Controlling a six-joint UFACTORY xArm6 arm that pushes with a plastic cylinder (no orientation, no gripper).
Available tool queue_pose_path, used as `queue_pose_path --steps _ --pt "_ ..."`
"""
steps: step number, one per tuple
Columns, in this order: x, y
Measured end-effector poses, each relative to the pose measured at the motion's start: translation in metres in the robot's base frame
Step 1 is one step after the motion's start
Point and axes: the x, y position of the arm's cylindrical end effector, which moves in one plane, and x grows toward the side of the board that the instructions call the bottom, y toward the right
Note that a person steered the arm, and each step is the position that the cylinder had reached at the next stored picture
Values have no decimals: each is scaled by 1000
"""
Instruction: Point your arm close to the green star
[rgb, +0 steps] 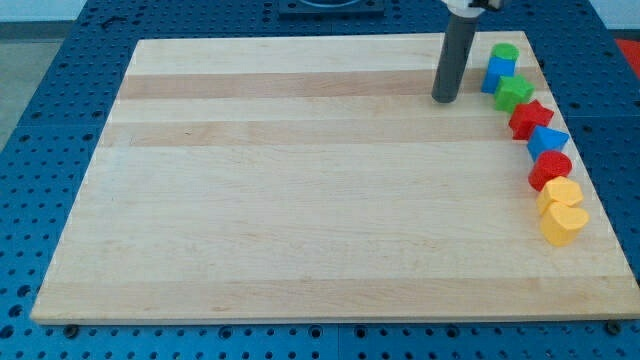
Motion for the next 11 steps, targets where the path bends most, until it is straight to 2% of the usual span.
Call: queue_pose_path --steps 2,6,8,11 --pt "-45 6" --pt "-121 88" --pt "-117 148" --pt "-44 145"
